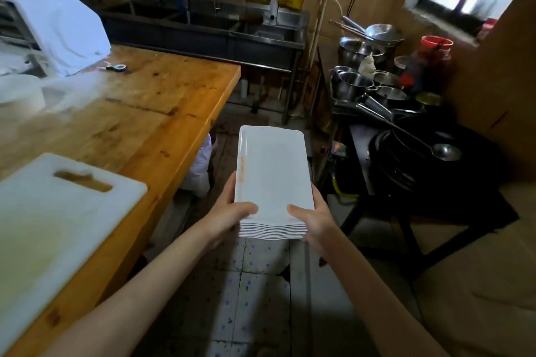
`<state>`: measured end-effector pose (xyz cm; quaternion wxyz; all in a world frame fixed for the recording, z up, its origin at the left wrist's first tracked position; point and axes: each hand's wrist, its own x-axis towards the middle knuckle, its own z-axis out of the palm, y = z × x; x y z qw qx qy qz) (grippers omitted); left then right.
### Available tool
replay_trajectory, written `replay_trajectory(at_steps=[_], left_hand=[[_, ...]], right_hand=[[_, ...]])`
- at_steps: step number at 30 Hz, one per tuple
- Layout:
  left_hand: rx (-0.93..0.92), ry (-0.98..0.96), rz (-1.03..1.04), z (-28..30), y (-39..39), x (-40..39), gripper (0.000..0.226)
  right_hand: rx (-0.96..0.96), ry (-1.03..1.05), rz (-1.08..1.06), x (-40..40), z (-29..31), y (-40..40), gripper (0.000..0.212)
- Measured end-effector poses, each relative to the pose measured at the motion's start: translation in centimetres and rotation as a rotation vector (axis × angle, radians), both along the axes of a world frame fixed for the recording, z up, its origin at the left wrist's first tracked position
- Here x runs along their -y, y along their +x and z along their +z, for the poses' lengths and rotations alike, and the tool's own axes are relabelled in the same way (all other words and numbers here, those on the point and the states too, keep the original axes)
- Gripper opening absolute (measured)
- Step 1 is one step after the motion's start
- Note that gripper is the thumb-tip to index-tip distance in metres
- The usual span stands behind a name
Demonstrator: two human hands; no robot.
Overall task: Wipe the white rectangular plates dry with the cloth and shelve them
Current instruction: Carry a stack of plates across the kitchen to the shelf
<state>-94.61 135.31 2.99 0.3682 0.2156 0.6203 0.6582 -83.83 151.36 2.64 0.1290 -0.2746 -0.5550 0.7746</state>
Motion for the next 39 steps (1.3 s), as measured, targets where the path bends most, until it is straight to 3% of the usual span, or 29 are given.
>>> replay_trajectory(at_steps=[13, 21, 27, 39], left_hand=[[-0.013, -0.085, 0.097, -0.2, -16.6, -11.6, 0.104], [0.044, -0.107, 0.149, 0.5, -31.1, -17.3, 0.095], [0.033, -0.154, 0.163, 1.1, -40.5, -21.8, 0.100], [0.045, -0.209, 0.221, 1.4, -55.1, -34.8, 0.090]], right_hand=[[0.034, 0.163, 0.194, -12.6, 0.1, -17.7, 0.058], [-0.052, 0.118, 0.173, -16.9, 0.7, -31.5, 0.066], [-0.044, 0.105, 0.141, -20.9, 1.3, -40.6, 0.086], [-0.045, 0.098, 0.154, -34.3, 0.1, -56.3, 0.070]])
